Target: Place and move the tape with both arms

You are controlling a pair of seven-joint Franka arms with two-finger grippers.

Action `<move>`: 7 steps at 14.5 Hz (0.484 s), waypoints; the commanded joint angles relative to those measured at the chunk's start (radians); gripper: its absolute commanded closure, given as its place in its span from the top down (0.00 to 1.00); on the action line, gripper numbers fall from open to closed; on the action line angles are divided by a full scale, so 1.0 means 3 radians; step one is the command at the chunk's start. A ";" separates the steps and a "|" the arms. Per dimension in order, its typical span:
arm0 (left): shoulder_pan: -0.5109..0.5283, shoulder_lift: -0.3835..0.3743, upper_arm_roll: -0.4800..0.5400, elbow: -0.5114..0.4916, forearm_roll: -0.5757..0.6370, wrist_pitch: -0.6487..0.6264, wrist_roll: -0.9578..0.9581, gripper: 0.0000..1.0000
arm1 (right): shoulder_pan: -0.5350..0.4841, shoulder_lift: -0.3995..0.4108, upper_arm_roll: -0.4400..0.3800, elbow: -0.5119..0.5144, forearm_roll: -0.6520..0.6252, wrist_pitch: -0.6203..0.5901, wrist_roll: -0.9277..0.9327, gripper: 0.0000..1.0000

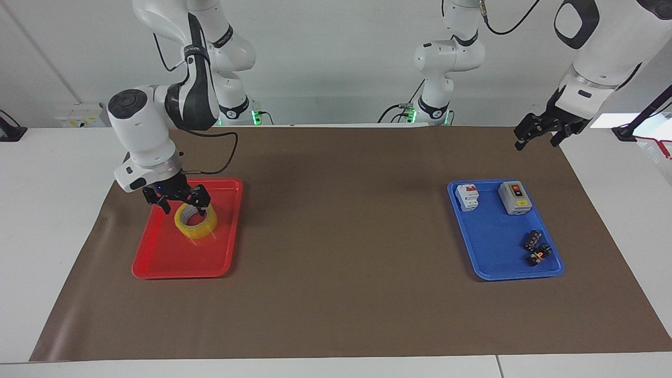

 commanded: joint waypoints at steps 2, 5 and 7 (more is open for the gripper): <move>0.0009 0.0001 0.0001 0.0008 -0.0066 -0.0054 0.0032 1.00 | -0.0041 -0.0283 0.0010 0.0470 0.0040 -0.0785 0.0330 1.00; 0.0009 0.0001 0.0001 0.0008 -0.0066 -0.0054 0.0037 1.00 | -0.0082 -0.0386 -0.0015 0.0966 0.0111 -0.1480 0.0330 1.00; 0.0009 0.0001 0.0001 0.0008 -0.0066 -0.0054 0.0032 1.00 | -0.0092 -0.0371 -0.0026 0.1334 0.0101 -0.1936 0.0330 1.00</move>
